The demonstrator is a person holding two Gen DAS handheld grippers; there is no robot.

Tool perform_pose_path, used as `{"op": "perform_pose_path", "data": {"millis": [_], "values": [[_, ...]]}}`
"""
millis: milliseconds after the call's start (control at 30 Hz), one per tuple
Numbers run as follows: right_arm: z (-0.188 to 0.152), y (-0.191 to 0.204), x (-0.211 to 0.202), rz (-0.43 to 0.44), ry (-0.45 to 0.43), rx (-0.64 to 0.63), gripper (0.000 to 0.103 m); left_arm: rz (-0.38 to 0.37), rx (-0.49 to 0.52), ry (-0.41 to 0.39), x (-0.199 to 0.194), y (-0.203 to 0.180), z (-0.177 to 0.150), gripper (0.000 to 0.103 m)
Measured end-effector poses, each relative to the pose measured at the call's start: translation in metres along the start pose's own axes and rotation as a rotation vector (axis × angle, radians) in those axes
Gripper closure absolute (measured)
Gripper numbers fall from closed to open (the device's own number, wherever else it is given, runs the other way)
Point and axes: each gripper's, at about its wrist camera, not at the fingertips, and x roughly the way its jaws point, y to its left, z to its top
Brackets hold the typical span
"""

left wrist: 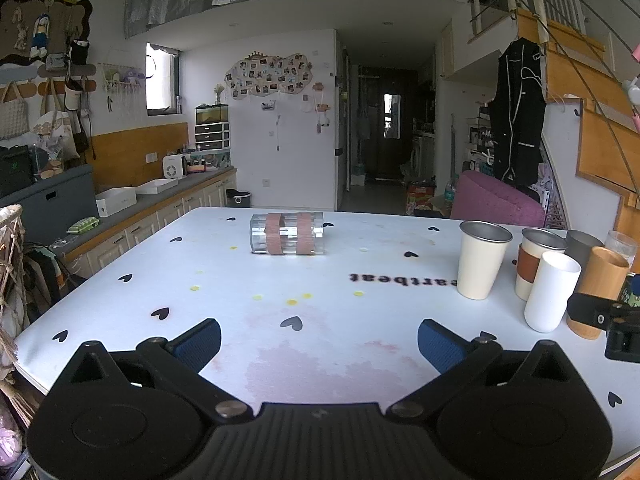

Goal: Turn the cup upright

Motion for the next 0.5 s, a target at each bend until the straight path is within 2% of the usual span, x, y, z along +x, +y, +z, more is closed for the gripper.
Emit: {"op": "perform_pose_path", "data": {"millis": [500], "values": [[0.0005, -0.0010, -0.0003, -0.001, -0.002, 0.000, 0.000, -0.001, -0.001, 0.000, 0.0000, 0.0002, 0.0001, 0.000]]}}
